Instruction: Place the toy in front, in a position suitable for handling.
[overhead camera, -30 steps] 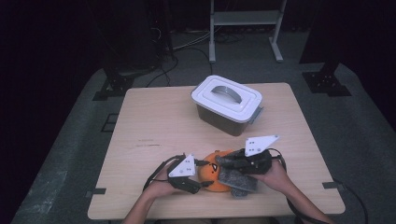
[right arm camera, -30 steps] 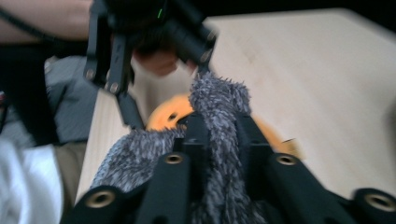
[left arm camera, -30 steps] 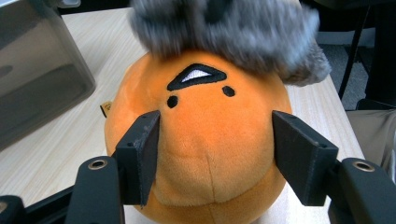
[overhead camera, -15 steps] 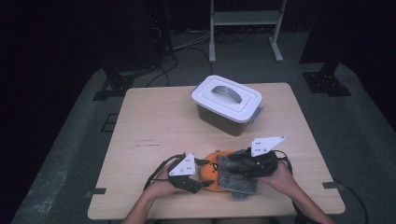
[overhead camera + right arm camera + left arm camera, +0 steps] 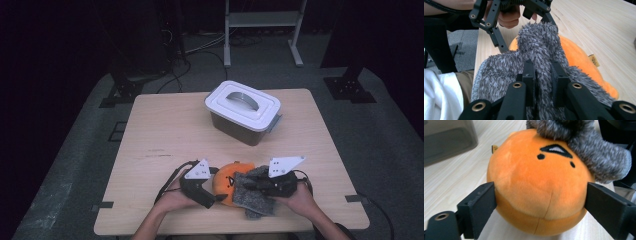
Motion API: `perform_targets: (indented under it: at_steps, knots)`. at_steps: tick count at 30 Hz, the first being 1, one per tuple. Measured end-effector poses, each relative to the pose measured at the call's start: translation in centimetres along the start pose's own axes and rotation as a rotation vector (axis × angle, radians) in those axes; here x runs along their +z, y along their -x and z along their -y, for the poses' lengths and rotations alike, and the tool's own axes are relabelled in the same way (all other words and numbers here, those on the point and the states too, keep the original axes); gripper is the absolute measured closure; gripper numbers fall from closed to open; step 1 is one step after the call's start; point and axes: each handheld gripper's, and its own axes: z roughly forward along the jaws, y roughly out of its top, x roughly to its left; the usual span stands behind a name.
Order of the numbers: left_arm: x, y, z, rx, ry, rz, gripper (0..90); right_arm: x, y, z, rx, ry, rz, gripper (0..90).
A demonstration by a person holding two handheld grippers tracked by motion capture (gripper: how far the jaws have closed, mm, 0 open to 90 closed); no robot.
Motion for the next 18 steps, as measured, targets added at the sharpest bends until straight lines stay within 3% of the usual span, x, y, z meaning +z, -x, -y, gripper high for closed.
perform_targets:
  at_steps: [4,5,6,7,10,13,18]
  knots:
    - [0.2,-0.1,-0.1,-0.026,0.016,0.004,10.2,0.0,-0.5,0.0,-0.009,-0.011,0.005,77.2]
    - [0.2,0.0,0.0,-0.012,0.019,-0.003,17.8,-0.1,-0.6,-0.1,-0.012,-0.016,0.008,78.3]
    - [0.2,0.0,0.0,-0.001,0.019,-0.007,17.8,-0.1,-0.6,-0.1,-0.012,-0.016,0.008,78.3]
    - [0.2,0.0,0.0,0.0,0.018,-0.01,23.7,-0.3,-0.5,-0.6,-0.015,-0.005,0.013,79.6]
    - [0.1,0.0,0.2,0.011,0.023,-0.012,26.6,-0.4,-0.5,-1.4,-0.025,0.008,0.019,80.0]
    - [0.0,0.3,0.2,0.055,0.021,-0.016,30.0,0.5,-0.5,-2.9,-0.066,0.011,0.015,80.0]
    - [-0.2,0.3,0.6,0.054,0.023,-0.017,31.1,0.8,-0.4,-2.6,-0.064,0.012,0.003,79.9]
